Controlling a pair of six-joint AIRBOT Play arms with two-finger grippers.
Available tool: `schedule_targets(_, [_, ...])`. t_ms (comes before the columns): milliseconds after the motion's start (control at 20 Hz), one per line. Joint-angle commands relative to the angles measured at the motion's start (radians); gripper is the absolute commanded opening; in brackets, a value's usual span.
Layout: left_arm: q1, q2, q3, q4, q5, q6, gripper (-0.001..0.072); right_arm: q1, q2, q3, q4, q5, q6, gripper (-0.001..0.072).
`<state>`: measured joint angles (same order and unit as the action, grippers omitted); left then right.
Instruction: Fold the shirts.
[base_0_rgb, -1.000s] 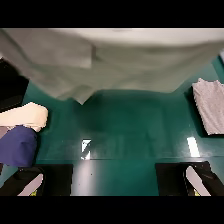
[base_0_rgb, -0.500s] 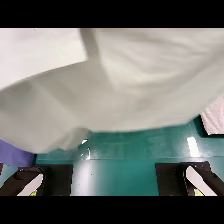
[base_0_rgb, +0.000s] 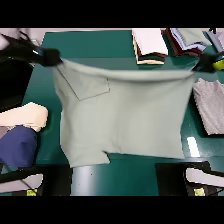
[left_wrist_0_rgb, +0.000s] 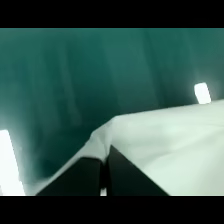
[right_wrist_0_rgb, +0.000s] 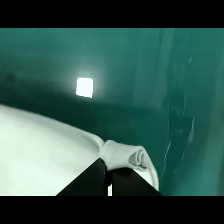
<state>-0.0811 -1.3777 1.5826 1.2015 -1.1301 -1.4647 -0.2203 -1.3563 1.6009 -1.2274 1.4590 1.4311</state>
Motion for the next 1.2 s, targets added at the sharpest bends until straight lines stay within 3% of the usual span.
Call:
schedule_targets(0, [0.001,-0.201,-0.010,-0.005,0.047,-0.001,0.0025,0.050,-0.165,-0.066,-0.047,-0.108,0.002,0.0016])
schedule_targets(250, [0.070,-0.277,0.097,-0.085,0.045,0.009,0.0025,0.063,-0.288,0.114,-0.048,-0.135,0.000,0.0016])
schedule_targets(400, [0.114,-0.277,0.111,-0.094,-0.125,0.066,0.0025,0.062,-0.266,0.126,-0.060,-0.074,-0.025,0.0016])
schedule_targets(550, [0.114,-0.277,0.052,-0.055,-0.236,0.085,0.0025,0.063,-0.214,0.021,-0.059,-0.081,-0.037,0.0016])
schedule_targets(800, [0.087,-0.277,-0.126,-0.050,-0.159,0.058,0.0027,0.065,-0.132,-0.233,-0.047,-0.161,-0.034,0.0017])
schedule_targets(850, [0.087,-0.277,-0.144,-0.050,-0.142,0.037,0.0072,0.065,-0.121,-0.269,-0.047,-0.178,-0.027,0.0024])
schedule_targets(900, [0.087,-0.277,-0.151,-0.050,-0.134,0.019,0.0399,0.065,-0.113,-0.294,-0.047,-0.186,-0.024,0.0197])
schedule_targets(950, [0.089,-0.275,-0.150,-0.049,-0.132,0.000,0.0548,0.063,-0.106,-0.304,-0.048,-0.185,-0.024,0.0403])
schedule_targets(1150, [0.097,-0.194,-0.167,0.020,-0.202,-0.005,0.0547,0.046,-0.030,-0.303,-0.047,-0.142,-0.017,0.0409])
